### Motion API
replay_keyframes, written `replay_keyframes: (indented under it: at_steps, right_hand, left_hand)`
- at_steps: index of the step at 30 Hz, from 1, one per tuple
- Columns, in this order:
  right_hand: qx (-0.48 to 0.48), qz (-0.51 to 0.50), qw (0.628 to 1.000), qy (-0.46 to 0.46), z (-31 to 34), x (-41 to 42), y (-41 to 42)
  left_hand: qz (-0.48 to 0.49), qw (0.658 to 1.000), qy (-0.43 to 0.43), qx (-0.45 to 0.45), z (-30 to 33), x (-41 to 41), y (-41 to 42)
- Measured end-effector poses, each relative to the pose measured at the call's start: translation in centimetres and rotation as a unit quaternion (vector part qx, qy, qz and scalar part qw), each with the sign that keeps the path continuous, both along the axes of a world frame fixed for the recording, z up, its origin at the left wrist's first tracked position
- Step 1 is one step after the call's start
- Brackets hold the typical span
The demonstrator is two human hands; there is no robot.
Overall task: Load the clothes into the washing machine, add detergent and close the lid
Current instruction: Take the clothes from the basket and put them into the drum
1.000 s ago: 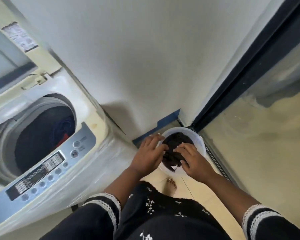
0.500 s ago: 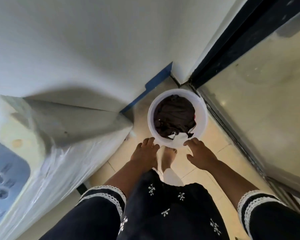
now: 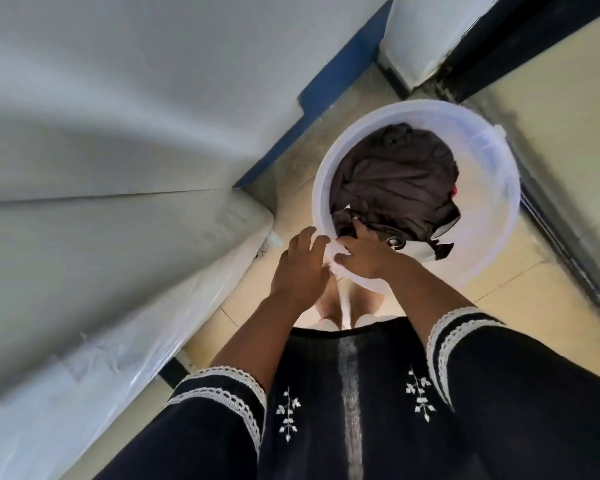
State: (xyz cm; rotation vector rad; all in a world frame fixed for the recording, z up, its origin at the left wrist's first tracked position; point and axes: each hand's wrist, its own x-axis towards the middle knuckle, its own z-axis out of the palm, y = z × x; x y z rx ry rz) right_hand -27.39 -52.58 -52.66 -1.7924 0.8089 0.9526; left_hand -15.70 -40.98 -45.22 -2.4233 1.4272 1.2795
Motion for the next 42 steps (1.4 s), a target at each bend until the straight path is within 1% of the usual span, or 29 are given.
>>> replay_keyframes:
  at_steps: [3,5,6,9,12,15,17,19,21,24,26,28,31,32,33,34,35,37,38,39,40,41,42]
  right_hand:
    - [0.044,-0.034,0.998,0.026,-0.7,0.7,0.0]
    - [0.043,-0.050,0.998,0.019,0.5,0.6,0.1]
    - [0.041,-0.079,0.996,0.015,1.6,0.4,0.2]
    - [0.013,-0.190,0.982,-0.001,6.1,-1.0,0.6]
    - [-0.035,-0.220,0.975,0.002,13.7,-2.3,0.4]
    - [-0.096,-0.269,0.956,-0.065,21.0,-2.7,0.0]
    - [-0.092,-0.304,0.942,-0.104,26.8,-2.2,-0.2]
    - [-0.088,-0.301,0.939,-0.138,32.6,-1.2,-0.1]
    - [-0.095,-0.312,0.927,-0.187,38.6,-0.4,0.1]
    - [-0.104,-0.320,0.904,-0.262,46.6,1.0,0.0]
    - [-0.085,-0.329,0.889,-0.307,51.1,1.5,0.1]
    - [-0.063,-0.324,0.872,-0.360,54.2,2.0,0.1]
    - [-0.030,-0.332,0.842,-0.425,56.2,1.7,0.5]
    - [-0.046,-0.328,0.837,-0.436,56.3,1.3,0.7]
    - [-0.068,-0.314,0.840,-0.438,56.2,0.8,0.9]
    - [-0.087,-0.296,0.851,-0.426,55.9,0.1,1.0]
    - [-0.099,-0.269,0.868,-0.405,55.5,-0.4,1.4]
    - [-0.108,-0.216,0.901,-0.361,54.3,-1.2,2.7]
    - [-0.105,-0.206,0.910,-0.345,53.8,-1.2,3.3]
    - [-0.099,-0.218,0.912,-0.333,53.4,-1.2,3.8]
    - [-0.099,-0.222,0.916,-0.319,53.7,-1.1,4.2]
    - [-0.125,-0.204,0.921,-0.306,54.2,-1.1,4.4]
    - [-0.171,-0.165,0.925,-0.296,54.6,-1.0,4.2]
  left_hand:
    - [0.000,1.000,-0.001,-0.008,-0.1,1.1,0.8]
    - [0.010,1.000,0.010,-0.008,0.8,1.6,1.4]
    - [0.018,1.000,0.018,-0.007,1.7,1.7,1.7]
    - [0.040,0.998,0.039,-0.003,5.5,1.3,2.0]
    - [0.079,0.995,0.066,-0.018,11.7,0.4,1.6]
    - [0.109,0.989,0.094,-0.048,17.8,-0.7,1.1]
    - [0.125,0.982,0.117,-0.073,22.3,-1.0,0.8]
    - [0.136,0.974,0.146,-0.111,26.5,-1.1,0.5]
    - [0.148,0.961,0.179,-0.153,30.6,-1.0,0.5]
    - [0.165,0.946,0.196,-0.198,35.1,-0.7,0.4]
    - [0.184,0.933,0.206,-0.229,37.9,-0.6,0.2]
    - [0.196,0.924,0.183,-0.272,40.7,0.1,0.0]
    - [0.203,0.911,0.122,-0.337,43.5,1.8,0.1]
    - [0.221,0.899,0.123,-0.356,44.1,2.3,0.3]
    - [0.259,0.879,0.143,-0.374,44.7,2.7,0.5]
    - [0.313,0.849,0.185,-0.385,45.3,2.9,0.6]
    - [0.364,0.810,0.242,-0.391,46.3,3.1,0.8]
    - [0.433,0.723,0.378,-0.384,48.3,2.8,1.3]
    - [0.450,0.682,0.436,-0.377,49.2,2.8,1.6]
    - [0.462,0.655,0.468,-0.372,49.7,2.8,1.8]
    - [0.468,0.646,0.478,-0.367,50.1,2.8,2.2]
    - [0.474,0.657,0.459,-0.364,49.7,3.2,2.7]
    - [0.483,0.682,0.417,-0.357,49.1,3.6,3.2]
